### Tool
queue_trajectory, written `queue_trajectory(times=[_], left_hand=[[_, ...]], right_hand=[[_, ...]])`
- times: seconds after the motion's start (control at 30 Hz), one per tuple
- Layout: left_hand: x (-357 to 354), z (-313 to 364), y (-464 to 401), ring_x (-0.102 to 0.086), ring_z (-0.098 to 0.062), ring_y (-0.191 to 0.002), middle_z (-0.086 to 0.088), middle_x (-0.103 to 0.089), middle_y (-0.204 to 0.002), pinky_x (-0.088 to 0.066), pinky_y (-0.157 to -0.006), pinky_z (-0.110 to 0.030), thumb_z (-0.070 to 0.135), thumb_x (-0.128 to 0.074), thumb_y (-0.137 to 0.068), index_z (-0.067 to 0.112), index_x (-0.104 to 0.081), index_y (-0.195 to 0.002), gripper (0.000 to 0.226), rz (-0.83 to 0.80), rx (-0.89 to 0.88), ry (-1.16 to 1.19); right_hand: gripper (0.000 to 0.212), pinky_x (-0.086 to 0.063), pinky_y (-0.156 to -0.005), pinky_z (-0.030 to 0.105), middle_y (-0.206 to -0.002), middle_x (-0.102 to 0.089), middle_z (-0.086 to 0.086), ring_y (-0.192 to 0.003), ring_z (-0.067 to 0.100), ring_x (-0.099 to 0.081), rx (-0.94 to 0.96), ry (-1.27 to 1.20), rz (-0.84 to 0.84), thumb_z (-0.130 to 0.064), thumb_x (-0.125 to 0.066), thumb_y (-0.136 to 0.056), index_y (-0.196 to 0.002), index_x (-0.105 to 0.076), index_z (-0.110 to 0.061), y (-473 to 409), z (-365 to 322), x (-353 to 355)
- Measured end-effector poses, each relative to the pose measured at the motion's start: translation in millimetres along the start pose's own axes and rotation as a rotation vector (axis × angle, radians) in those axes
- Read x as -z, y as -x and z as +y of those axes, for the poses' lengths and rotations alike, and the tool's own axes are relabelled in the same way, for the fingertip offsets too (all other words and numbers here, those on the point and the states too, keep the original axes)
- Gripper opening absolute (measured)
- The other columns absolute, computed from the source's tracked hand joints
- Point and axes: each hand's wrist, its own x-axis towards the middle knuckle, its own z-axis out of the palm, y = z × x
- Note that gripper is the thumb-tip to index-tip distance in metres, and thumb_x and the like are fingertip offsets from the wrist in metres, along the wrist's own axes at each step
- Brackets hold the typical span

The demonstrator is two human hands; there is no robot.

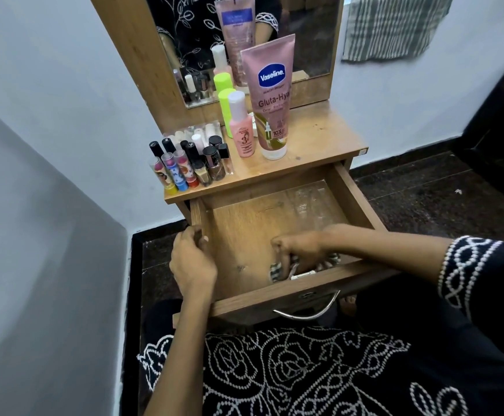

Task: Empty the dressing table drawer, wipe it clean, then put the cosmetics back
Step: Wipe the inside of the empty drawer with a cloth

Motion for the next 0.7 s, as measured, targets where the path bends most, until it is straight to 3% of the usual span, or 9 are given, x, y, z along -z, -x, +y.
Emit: queue_trajectory(times=[0.07, 0.1, 0.23, 0.33, 0.43, 0.57, 0.67, 0.7], left_hand=[[0, 1, -1, -0.057, -0.030, -0.112, -0.009, -0.059, -0.124, -0.044, -0.093, -0.042, 0.011, -0.048, -0.095, 0.012, -0.058, -0.124, 0.030, -0.004, -0.001, -0.002], [0, 0, -1, -0.056, -0.030, -0.112, -0.009, -0.059, -0.124, -0.044, -0.092, -0.042, 0.011, -0.048, -0.095, 0.012, -0.058, -0.124, 0.030, -0.004, -0.003, -0.006], [0, 0, -1, -0.057, -0.029, -0.111, -0.009, -0.059, -0.123, -0.044, -0.090, -0.039, 0.011, -0.048, -0.095, 0.013, -0.058, -0.123, 0.030, 0.002, -0.014, -0.029], [0, 1, -2, -0.057, -0.030, -0.111, -0.010, -0.059, -0.123, -0.045, -0.091, -0.040, 0.010, -0.048, -0.095, 0.013, -0.058, -0.123, 0.030, -0.001, -0.008, -0.029], [0, 1, -2, -0.056, -0.030, -0.112, -0.010, -0.059, -0.124, -0.044, -0.091, -0.039, 0.010, -0.048, -0.095, 0.013, -0.058, -0.123, 0.030, -0.005, -0.012, -0.042], [0, 0, -2, -0.056, -0.030, -0.113, -0.009, -0.058, -0.125, -0.044, -0.092, -0.040, 0.011, -0.049, -0.095, 0.013, -0.058, -0.123, 0.029, -0.005, -0.012, -0.035], [-1, 1, -2, -0.056, -0.030, -0.113, -0.009, -0.059, -0.125, -0.045, -0.091, -0.041, 0.011, -0.048, -0.095, 0.013, -0.058, -0.123, 0.030, -0.001, -0.020, -0.031], [-1, 1, -2, -0.056, -0.030, -0.113, -0.009, -0.059, -0.125, -0.045, -0.092, -0.041, 0.011, -0.048, -0.096, 0.013, -0.058, -0.123, 0.030, -0.001, -0.022, -0.032]], right_hand=[[0.029, -0.039, -0.075, 0.008, -0.090, -0.037, -0.009, -0.093, 0.015, -0.043, -0.049, -0.029, 0.047, -0.007, -0.072, -0.077, -0.106, -0.072, -0.011, 10, 12, 7], [0.029, -0.038, -0.072, 0.007, -0.090, -0.038, -0.011, -0.091, 0.012, -0.042, -0.080, -0.038, 0.093, -0.008, -0.072, -0.078, -0.107, -0.072, -0.012, 12, 16, 9], [0.024, -0.046, -0.088, 0.036, -0.112, -0.048, 0.010, -0.093, 0.024, -0.052, -0.219, 0.042, 0.333, -0.024, -0.057, -0.092, -0.106, -0.065, -0.006, 1, 18, 18], [0.039, -0.047, -0.091, 0.040, -0.130, -0.041, 0.016, -0.102, 0.030, -0.055, -0.369, 0.095, 0.400, -0.036, -0.052, -0.092, -0.117, -0.057, -0.007, -30, 1, 25], [0.050, -0.045, -0.090, 0.046, -0.136, -0.034, 0.012, -0.111, 0.036, -0.053, -0.538, 0.117, 0.440, -0.046, -0.052, -0.088, -0.131, -0.050, -0.019, -59, -16, 25], [0.045, -0.046, -0.078, 0.039, -0.155, -0.018, 0.010, -0.115, 0.034, -0.056, -0.791, 0.096, 0.524, -0.031, -0.044, -0.096, -0.136, -0.046, -0.012, -63, -12, 26], [0.044, -0.038, -0.056, 0.032, -0.159, -0.011, 0.010, -0.115, 0.034, -0.057, -0.905, 0.071, 0.570, -0.019, -0.040, -0.096, -0.138, -0.043, -0.007, -59, -3, 29], [0.044, -0.036, -0.055, 0.032, -0.158, -0.011, 0.010, -0.116, 0.034, -0.056, -0.922, 0.053, 0.579, -0.018, -0.042, -0.095, -0.138, -0.043, -0.007, -58, -3, 30]])
